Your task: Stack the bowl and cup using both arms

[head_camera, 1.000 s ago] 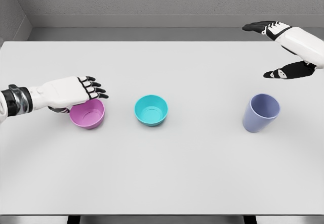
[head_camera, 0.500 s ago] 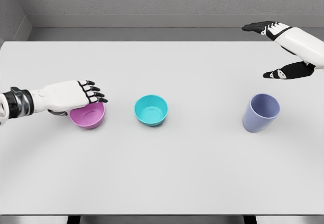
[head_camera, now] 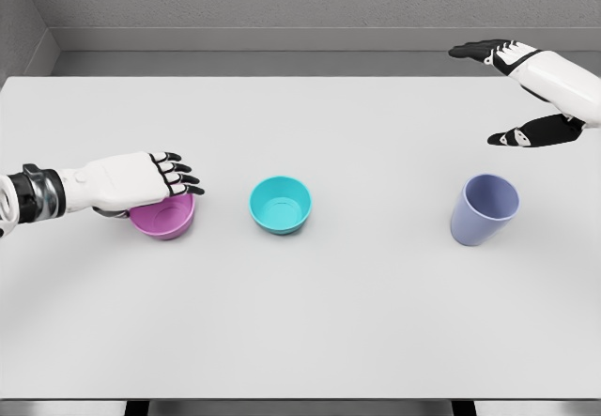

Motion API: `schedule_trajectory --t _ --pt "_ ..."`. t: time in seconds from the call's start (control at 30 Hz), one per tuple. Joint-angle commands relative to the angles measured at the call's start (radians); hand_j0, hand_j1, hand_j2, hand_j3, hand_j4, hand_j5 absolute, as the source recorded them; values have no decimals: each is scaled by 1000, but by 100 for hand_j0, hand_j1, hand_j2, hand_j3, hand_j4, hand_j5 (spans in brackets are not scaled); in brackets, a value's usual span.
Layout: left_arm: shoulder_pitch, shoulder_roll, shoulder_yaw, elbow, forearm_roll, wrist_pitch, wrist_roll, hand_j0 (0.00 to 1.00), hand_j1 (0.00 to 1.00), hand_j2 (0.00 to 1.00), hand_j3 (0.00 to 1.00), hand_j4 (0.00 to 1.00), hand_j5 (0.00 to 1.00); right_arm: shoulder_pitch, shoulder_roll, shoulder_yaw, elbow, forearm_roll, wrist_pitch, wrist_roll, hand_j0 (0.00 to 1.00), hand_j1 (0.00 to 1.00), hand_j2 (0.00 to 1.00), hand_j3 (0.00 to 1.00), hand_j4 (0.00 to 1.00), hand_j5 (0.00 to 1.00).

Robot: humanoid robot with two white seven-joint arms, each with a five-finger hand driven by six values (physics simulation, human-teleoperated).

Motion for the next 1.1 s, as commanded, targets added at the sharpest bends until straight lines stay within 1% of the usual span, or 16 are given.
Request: schedule_trajectory --t 0.0,0.17,0.2,0.3,0.33,0.4,0.47,0.57,0.67,0.7,0.73,0.77,0.8,0.97,1.03,1.07 --pt "0 1 -1 -2 4 2 0 100 100 100 100 100 100 0 -1 -1 0 -5 1 0 100 100 100 100 100 100" --pt "9 -1 -1 -11 4 2 0 100 100 100 100 100 100 -2 -1 -1 0 -5 1 0 100 100 100 100 100 100" --pt "9 1 -1 -11 4 2 0 98 98 98 98 98 98 0 -1 -1 0 -5 1 0 100 100 100 100 100 100" --pt "14 2 -1 -13 6 2 0 84 84 84 84 84 84 0 -1 -1 0 -5 1 -1 100 100 100 100 100 100" --pt "14 2 -1 -14 6 2 -1 75 75 75 75 75 75 0 -1 -1 0 -5 1 -1 100 100 100 100 100 100" --pt "14 2 -1 -16 6 2 0 67 67 67 67 67 67 0 -1 -1 0 -5 1 0 100 100 100 100 100 100" --pt "14 2 -1 -14 6 2 0 59 59 59 59 59 59 0 -1 -1 0 -5 1 0 100 100 100 100 100 100" --pt "14 1 -1 -14 6 2 0 52 52 52 52 52 52 0 -1 -1 0 -3 1 0 100 100 100 100 100 100" --pt "15 -2 -1 -13 6 2 0 48 48 48 48 48 48 0 -1 -1 2 -5 1 0 100 100 100 100 100 100" --pt "15 -2 -1 -11 7 2 2 48 48 48 48 48 48 0 -1 -1 0 -5 1 0 100 100 100 100 100 100" --pt "15 -2 1 -10 19 2 2 47 47 47 47 47 47 0 -1 -1 0 -5 1 0 100 100 100 100 100 100" --pt "14 -4 1 -8 24 2 2 42 42 42 42 42 42 0 -1 -1 0 -5 1 0 100 100 100 100 100 100" --pt "14 -7 1 -8 25 2 2 40 40 40 40 40 40 0 -1 -1 0 -5 1 0 100 100 100 100 100 100" --pt "9 -11 13 -5 48 2 6 39 39 39 39 39 39 0 -1 -1 0 -5 1 -1 100 100 100 100 100 100" --pt "3 -16 16 -3 67 2 8 37 37 37 37 37 37 0 -1 1 0 -5 1 0 100 100 100 100 100 100" --pt "0 -36 25 -2 68 2 8 37 37 37 37 37 37 0 -1 1 0 -5 1 0 100 100 100 100 100 100"
